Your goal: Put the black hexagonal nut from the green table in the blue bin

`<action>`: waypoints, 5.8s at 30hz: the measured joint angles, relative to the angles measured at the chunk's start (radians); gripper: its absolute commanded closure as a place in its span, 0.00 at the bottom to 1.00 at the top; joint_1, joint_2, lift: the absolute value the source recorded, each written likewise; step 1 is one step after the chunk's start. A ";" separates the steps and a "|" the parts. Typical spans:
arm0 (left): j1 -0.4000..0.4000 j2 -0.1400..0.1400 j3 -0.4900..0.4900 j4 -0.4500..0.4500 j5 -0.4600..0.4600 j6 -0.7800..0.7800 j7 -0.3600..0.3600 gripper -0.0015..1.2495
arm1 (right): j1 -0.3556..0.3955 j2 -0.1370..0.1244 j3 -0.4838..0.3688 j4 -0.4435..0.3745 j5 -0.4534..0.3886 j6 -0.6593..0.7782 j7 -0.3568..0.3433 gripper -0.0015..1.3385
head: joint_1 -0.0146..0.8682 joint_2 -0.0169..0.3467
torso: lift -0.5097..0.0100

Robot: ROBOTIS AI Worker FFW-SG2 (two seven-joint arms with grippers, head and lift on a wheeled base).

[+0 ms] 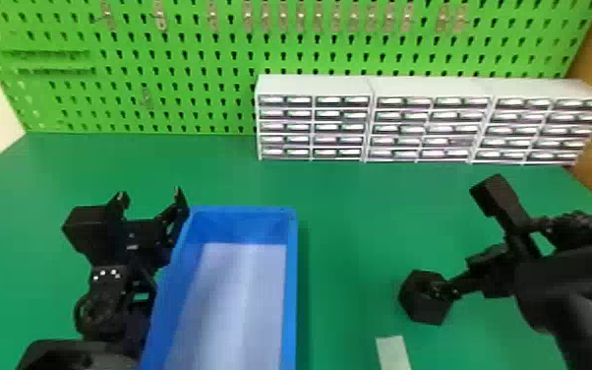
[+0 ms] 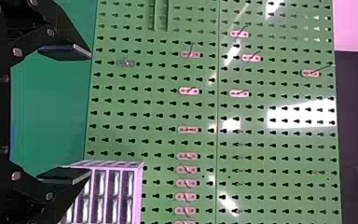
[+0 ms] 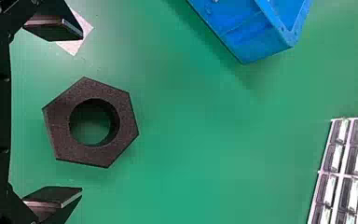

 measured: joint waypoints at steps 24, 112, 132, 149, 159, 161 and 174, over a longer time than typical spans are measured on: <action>-0.006 0.000 -0.003 0.006 0.001 -0.007 0.000 0.30 | -0.050 0.004 0.078 0.097 0.001 -0.003 0.000 0.10 | 0.76 0.20 | 0.80; -0.018 0.000 -0.004 0.018 0.001 -0.029 0.000 0.30 | -0.113 0.041 0.170 0.403 -0.001 -0.109 0.001 0.88 | 0.76 0.20 | 0.80; -0.018 0.000 -0.007 0.019 -0.002 -0.030 0.000 0.30 | -0.106 0.040 0.121 0.354 0.015 -0.176 0.000 0.89 | 0.76 0.20 | 0.80; -0.018 0.000 -0.011 0.022 -0.006 -0.030 0.000 0.30 | -0.123 0.039 0.029 0.279 -0.046 -0.175 0.000 0.89 | 0.76 0.20 | 0.80; -0.018 0.000 -0.014 0.028 -0.007 -0.030 0.003 0.30 | -0.132 0.047 -0.040 0.243 -0.199 -0.196 -0.068 0.89 | 0.76 0.20 | 0.80; -0.018 0.000 -0.015 0.028 -0.007 -0.030 0.004 0.30 | -0.130 0.051 -0.064 0.234 -0.248 -0.207 -0.110 0.89 | 0.76 0.20 | 0.80; -0.018 0.000 -0.019 0.031 -0.007 -0.030 0.007 0.30 | -0.106 0.069 -0.176 0.150 -0.536 -0.268 -0.354 0.89 | 0.76 0.20 | 0.80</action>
